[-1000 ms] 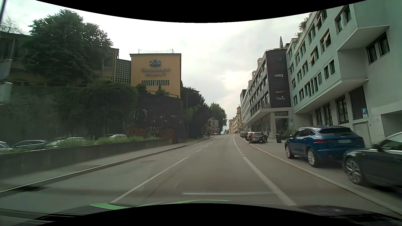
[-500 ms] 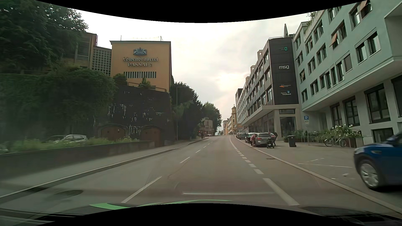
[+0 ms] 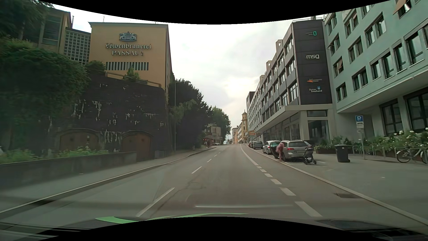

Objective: Follow the waypoints while adhering to traffic rules and regulations

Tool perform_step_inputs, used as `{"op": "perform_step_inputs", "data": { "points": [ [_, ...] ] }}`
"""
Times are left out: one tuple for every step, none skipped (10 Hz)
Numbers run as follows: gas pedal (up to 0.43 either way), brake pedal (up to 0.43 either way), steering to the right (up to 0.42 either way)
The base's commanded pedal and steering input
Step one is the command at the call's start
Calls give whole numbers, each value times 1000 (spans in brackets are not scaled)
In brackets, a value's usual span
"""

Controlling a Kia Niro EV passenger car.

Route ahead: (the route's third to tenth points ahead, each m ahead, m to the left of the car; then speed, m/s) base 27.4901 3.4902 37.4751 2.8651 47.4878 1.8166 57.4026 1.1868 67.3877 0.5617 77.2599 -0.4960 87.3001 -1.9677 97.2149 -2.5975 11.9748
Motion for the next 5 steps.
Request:
{"op": "perform_step_inputs", "data": {
  "points": [
    [220, 0, 19],
    [220, 0, 19],
    [220, 0, 18],
    [220, 0, 16],
    [220, 0, 14]
  ]
}}
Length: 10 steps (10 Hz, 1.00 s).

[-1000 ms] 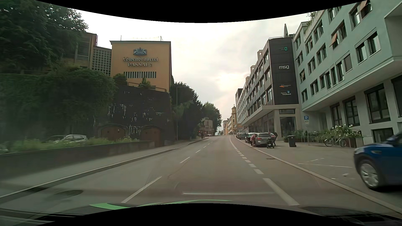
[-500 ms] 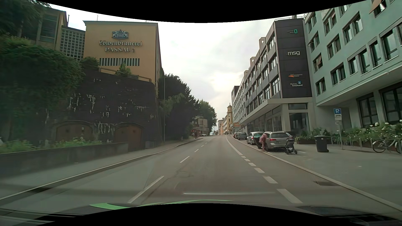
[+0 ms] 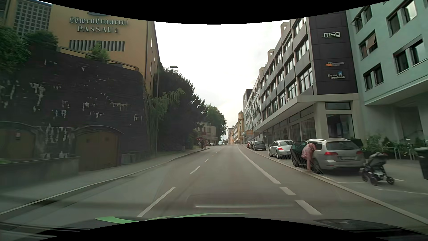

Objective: Follow the waypoints while adhering to traffic rules and regulations

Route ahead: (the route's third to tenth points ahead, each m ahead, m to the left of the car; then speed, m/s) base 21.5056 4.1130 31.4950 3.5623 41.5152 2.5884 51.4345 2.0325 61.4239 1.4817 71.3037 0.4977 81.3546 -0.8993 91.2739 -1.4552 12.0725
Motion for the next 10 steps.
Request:
{"op": "perform_step_inputs", "data": {
  "points": [
    [228, 0, 12],
    [228, 0, 11],
    [228, 0, 11],
    [228, 0, 10],
    [228, 0, 10],
    [228, 0, 9],
    [228, 0, 8],
    [228, 0, 8],
    [228, 0, 7],
    [228, 0, 8]
  ]
}}
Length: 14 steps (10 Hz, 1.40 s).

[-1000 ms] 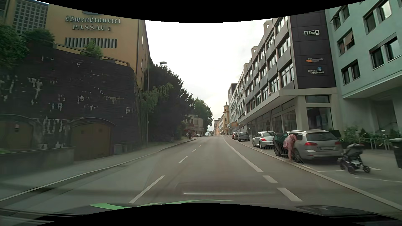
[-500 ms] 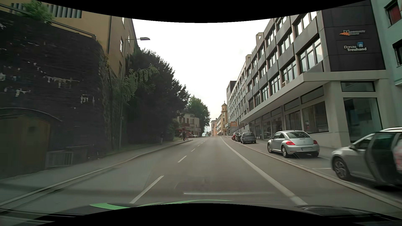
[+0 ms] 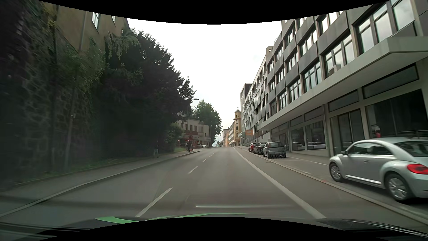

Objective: Follow the waypoints while adhering to traffic rules and regulations

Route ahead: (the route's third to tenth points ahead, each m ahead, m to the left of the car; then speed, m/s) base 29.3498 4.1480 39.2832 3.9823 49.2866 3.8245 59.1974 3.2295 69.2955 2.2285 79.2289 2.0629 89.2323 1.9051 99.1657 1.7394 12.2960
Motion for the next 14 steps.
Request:
{"op": "perform_step_inputs", "data": {
  "points": [
    [228, 0, 6],
    [228, 0, 7],
    [228, 0, 6],
    [228, 0, 6],
    [228, 0, 6],
    [228, 0, 6],
    [228, 0, 6],
    [228, 0, 6],
    [228, 0, 5],
    [228, 0, 5],
    [228, 0, 4],
    [228, 0, 4],
    [220, 0, 3],
    [220, 0, 3]
  ]
}}
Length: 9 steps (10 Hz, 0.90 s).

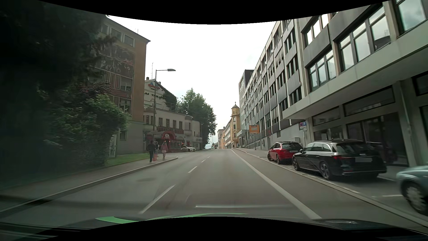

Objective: Follow the waypoints while adhering to traffic rules and regulations

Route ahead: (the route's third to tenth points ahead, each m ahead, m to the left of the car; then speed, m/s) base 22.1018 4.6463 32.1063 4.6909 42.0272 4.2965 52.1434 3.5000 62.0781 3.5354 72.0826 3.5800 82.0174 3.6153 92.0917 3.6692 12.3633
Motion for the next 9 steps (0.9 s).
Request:
{"op": "perform_step_inputs", "data": {
  "points": [
    [220, 0, 4],
    [220, 0, 3],
    [197, 0, 3],
    [189, 0, 3],
    [189, 0, 3],
    [189, 0, 3],
    [189, 0, 3],
    [189, 0, 3],
    [189, 0, 3]
  ]
}}
